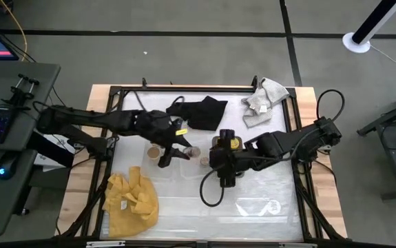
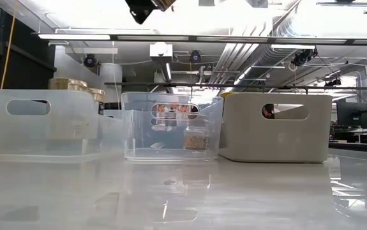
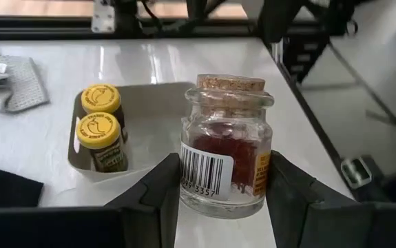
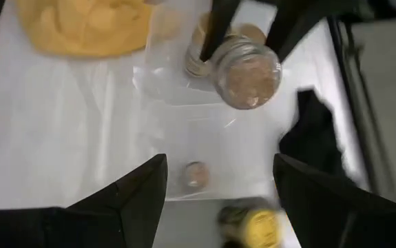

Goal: Sort spices by type
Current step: Put the brown seasoning bottle into the right transparent bin

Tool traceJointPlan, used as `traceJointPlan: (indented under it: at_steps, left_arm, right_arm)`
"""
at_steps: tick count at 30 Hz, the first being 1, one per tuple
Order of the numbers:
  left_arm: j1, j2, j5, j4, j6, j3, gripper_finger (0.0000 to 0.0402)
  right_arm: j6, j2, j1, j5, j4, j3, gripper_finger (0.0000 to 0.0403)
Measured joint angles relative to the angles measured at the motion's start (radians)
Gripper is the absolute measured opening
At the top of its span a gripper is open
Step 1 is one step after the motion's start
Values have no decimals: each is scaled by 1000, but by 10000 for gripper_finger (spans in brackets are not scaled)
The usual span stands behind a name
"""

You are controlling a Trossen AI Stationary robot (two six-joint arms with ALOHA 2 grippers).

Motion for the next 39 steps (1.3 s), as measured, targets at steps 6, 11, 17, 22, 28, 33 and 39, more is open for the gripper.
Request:
traceJointPlan:
  at_steps: [6,11,17,22,28,33,39]
  left_arm:
    - [-39,-50,-90,118,-83,-110,136]
    - [-49,-33,-111,179,-94,-109,137]
    - [-46,-21,-111,224,-95,-109,137]
    - [-43,-21,-112,236,-97,-109,137]
    - [-33,-12,-111,239,-102,-109,138]
    - [-34,-12,-107,234,-100,-109,138]
    - [-34,-12,-111,225,-97,-109,147]
  right_arm:
    - [-338,7,-32,-29,61,0,261]
    - [-446,32,-70,-46,139,0,261]
    - [-517,50,-92,-85,154,0,261]
    - [-520,55,-100,-91,170,0,261]
    - [-554,78,-112,-106,188,1,243]
    - [-555,97,-112,-94,184,1,198]
    - [-549,97,-111,-78,188,1,185]
